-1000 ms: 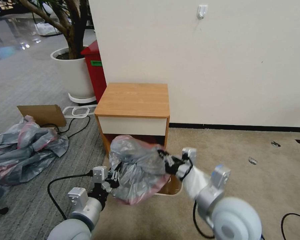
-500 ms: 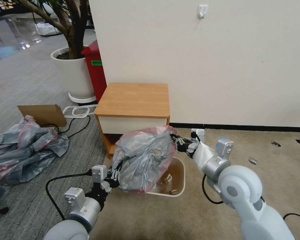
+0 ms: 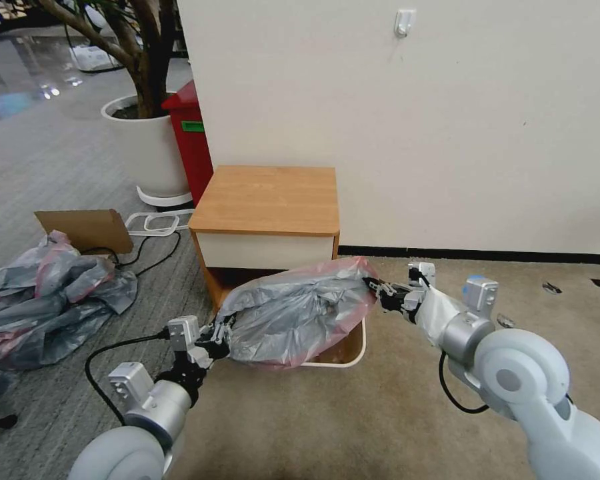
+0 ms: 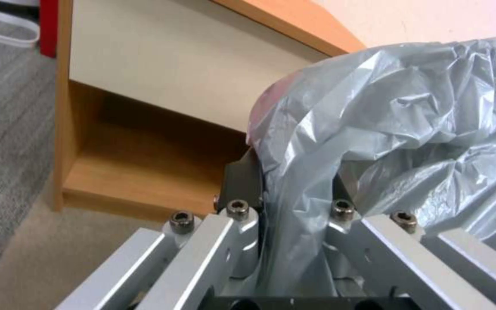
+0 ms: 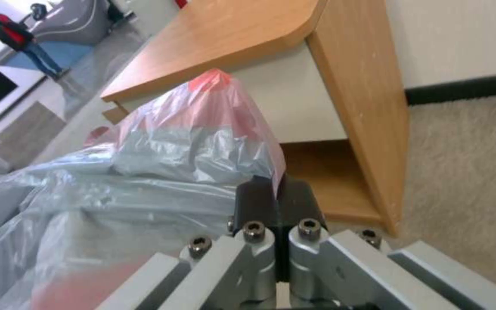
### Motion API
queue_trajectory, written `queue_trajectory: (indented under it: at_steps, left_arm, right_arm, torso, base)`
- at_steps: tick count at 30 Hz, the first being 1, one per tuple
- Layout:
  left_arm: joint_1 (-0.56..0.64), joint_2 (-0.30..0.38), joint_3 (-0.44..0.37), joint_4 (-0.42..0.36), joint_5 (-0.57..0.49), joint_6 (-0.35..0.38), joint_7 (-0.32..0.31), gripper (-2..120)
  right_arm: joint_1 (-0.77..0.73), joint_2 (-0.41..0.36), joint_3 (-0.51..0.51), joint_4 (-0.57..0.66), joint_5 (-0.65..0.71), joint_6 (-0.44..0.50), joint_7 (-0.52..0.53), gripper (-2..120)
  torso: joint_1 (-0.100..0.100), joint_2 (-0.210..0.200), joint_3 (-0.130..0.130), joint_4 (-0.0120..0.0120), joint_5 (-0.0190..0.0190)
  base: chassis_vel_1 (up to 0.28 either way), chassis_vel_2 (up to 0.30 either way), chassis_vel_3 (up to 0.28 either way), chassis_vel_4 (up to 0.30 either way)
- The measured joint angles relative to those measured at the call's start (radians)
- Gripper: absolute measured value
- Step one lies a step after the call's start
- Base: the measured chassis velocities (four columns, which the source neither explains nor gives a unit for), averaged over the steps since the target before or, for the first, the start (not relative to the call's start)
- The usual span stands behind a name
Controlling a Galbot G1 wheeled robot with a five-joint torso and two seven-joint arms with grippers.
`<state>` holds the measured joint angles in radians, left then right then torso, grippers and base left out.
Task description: Pick up the garbage bag from the table and place it over the trash can.
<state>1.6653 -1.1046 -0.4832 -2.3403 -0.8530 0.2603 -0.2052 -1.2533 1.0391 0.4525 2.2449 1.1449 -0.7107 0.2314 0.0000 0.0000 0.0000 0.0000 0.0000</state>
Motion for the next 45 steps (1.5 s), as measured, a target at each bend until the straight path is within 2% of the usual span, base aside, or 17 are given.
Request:
queue_trajectory:
  at_steps: [7, 10, 15, 17, 18, 23, 24, 26, 27, 31, 32, 33, 34, 36, 37, 40, 45]
  left_arm:
    - [-0.012, -0.010, -0.011, 0.011, -0.033, 0.003, -0.006, 9]
    - [-0.019, -0.008, -0.028, 0.016, -0.085, 0.017, -0.025, 9]
    - [-0.020, -0.005, -0.035, 0.017, -0.092, 0.021, -0.028, 9]
    - [-0.019, -0.004, -0.036, 0.021, -0.090, 0.022, -0.030, 9]
    - [-0.019, -0.004, -0.036, 0.021, -0.090, 0.022, -0.030, 9]
    - [-0.024, -0.003, -0.039, 0.034, -0.090, 0.023, -0.057, 9]
    - [-0.024, -0.003, -0.039, 0.034, -0.090, 0.023, -0.057, 9]
    - [-0.027, -0.002, -0.040, 0.035, -0.092, 0.023, -0.064, 9]
    - [-0.029, -0.002, -0.040, 0.037, -0.093, 0.023, -0.068, 9]
    - [-0.033, -0.002, -0.041, 0.044, -0.095, 0.023, -0.074, 9]
    - [-0.036, -0.003, -0.041, 0.048, -0.096, 0.023, -0.079, 9]
    - [-0.042, -0.006, -0.042, 0.053, -0.106, 0.022, -0.097, 9]
    - [-0.042, -0.006, -0.042, 0.053, -0.106, 0.022, -0.097, 9]
    - [-0.046, -0.009, -0.043, 0.053, -0.112, 0.021, -0.104, 9]
    - [-0.046, -0.009, -0.043, 0.053, -0.112, 0.021, -0.104, 9]
    - [-0.046, -0.008, -0.043, 0.048, -0.120, 0.021, -0.105, 9]
    - [-0.053, 0.004, -0.044, 0.043, -0.121, 0.021, -0.105, 9]
  right_arm:
    - [-0.019, -0.012, 0.024, 0.011, 0.079, 0.000, 0.023, 0]
    - [-0.020, -0.008, 0.036, 0.015, 0.114, 0.001, 0.038, 0]
    - [-0.017, 0.008, 0.048, 0.025, 0.152, 0.003, 0.035, 2]
    - [-0.023, 0.015, 0.066, 0.058, 0.179, 0.003, 0.018, 11]
    - [-0.023, 0.015, 0.066, 0.058, 0.179, 0.003, 0.018, 11]
    - [-0.078, 0.003, 0.095, 0.127, 0.188, 0.004, 0.021, 35]
    - [-0.078, 0.003, 0.095, 0.127, 0.188, 0.004, 0.021, 35]
    - [-0.103, 0.004, 0.101, 0.150, 0.193, 0.004, 0.038, 43]
    - [-0.122, 0.011, 0.105, 0.167, 0.194, 0.004, 0.045, 50]
    - [-0.149, 0.025, 0.108, 0.202, 0.194, 0.004, 0.047, 59]
    - [-0.166, 0.033, 0.108, 0.226, 0.194, 0.005, 0.047, 65]
    - [-0.215, 0.053, 0.099, 0.257, 0.190, 0.005, 0.041, 78]
    - [-0.215, 0.053, 0.099, 0.257, 0.190, 0.005, 0.041, 78]
    - [-0.249, 0.070, 0.083, 0.259, 0.159, 0.005, -0.006, 88]
    - [-0.249, 0.070, 0.083, 0.259, 0.159, 0.005, -0.006, 88]
    - [-0.259, 0.088, 0.038, 0.259, 0.080, 0.005, -0.064, 99]
    - [-0.248, 0.115, -0.040, 0.259, 0.001, 0.005, -0.075, 100]
  torso:
    - [0.000, 0.000, 0.000, -0.0001, 0.0000]
    - [0.000, 0.000, 0.000, -0.0001, 0.0000]
    - [0.000, 0.000, 0.000, 0.0001, 0.0001]
    - [0.000, 0.000, 0.000, 0.0001, 0.0000]
    - [0.000, 0.000, 0.000, 0.0001, 0.0000]
    - [0.000, 0.000, 0.000, 0.0000, -0.0001]
    - [0.000, 0.000, 0.000, 0.0000, -0.0001]
    - [0.000, 0.000, 0.000, 0.0000, 0.0000]
    - [0.000, 0.000, 0.000, 0.0000, -0.0001]
    - [0.000, 0.000, 0.000, 0.0000, 0.0000]
    - [0.000, 0.000, 0.000, 0.0000, -0.0001]
    - [0.000, 0.000, 0.000, 0.0000, -0.0002]
    - [0.000, 0.000, 0.000, 0.0000, -0.0002]
    - [0.000, 0.000, 0.000, -0.0001, 0.0000]
    - [0.000, 0.000, 0.000, -0.0001, 0.0000]
    - [0.000, 0.000, 0.000, 0.0000, -0.0001]
    - [0.000, 0.000, 0.000, 0.0000, -0.0001]
  base:
    - [0.000, 0.000, 0.000, 0.000]
    - [0.000, 0.000, 0.000, 0.000]
    - [0.000, 0.000, 0.000, 0.000]
    - [0.000, 0.000, 0.000, 0.000]
    - [0.000, 0.000, 0.000, 0.000]
    - [0.000, 0.000, 0.000, 0.000]
    - [0.000, 0.000, 0.000, 0.000]
    - [0.000, 0.000, 0.000, 0.000]
    - [0.000, 0.000, 0.000, 0.000]
    - [0.000, 0.000, 0.000, 0.000]
    - [0.000, 0.000, 0.000, 0.000]
    - [0.000, 0.000, 0.000, 0.000]
    - [0.000, 0.000, 0.000, 0.000]
    - [0.000, 0.000, 0.000, 0.000]
    - [0.000, 0.000, 0.000, 0.000]
    - [0.000, 0.000, 0.000, 0.000]
    - [0.000, 0.000, 0.000, 0.000]
